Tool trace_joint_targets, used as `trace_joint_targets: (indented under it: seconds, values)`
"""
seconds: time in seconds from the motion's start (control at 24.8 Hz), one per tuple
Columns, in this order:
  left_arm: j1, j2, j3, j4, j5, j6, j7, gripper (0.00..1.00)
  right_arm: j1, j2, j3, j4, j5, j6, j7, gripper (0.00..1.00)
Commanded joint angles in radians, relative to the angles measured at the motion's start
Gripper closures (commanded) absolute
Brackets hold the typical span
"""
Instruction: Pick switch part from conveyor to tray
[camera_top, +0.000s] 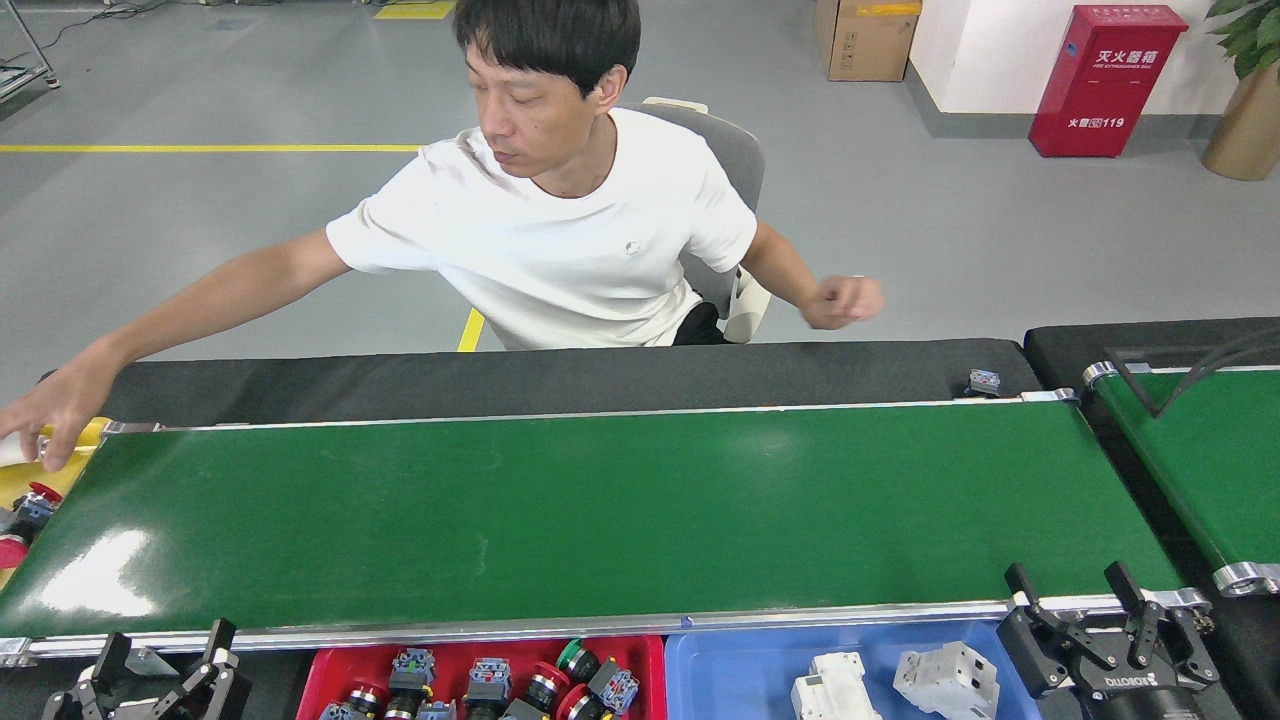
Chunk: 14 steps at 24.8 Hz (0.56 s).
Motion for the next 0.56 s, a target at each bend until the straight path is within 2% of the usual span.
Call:
trace_joint_targets:
  seconds: [0.0, 0.16, 0.36, 0.52]
  values:
    - [-0.011, -0.012, -0.018, -0.017, -0.028, 0.006, 0.002, 0.0, 0.002, 0.001, -0.005, -0.012, 0.0, -0.01, 0.0, 0.0]
    - [-0.017, -0.035, -0.065, -0.021, -0.062, 0.036, 0.003, 0.0, 0.005, 0.0, -0.012, -0.01, 0.0, -0.016, -0.002, 0.0]
    - [-0.045, -0.027, -0.081, -0.016, -0.128, 0.041, -0.001, 0.0, 0.028, 0.001, -0.017, -0.012, -0.002, -0.016, -0.002, 0.0]
    - [-0.051, -0.02, -0.075, -0.017, -0.121, 0.03, -0.082, 0.0, 0.028, 0.001, -0.017, -0.026, -0.002, -0.018, -0.005, 0.0]
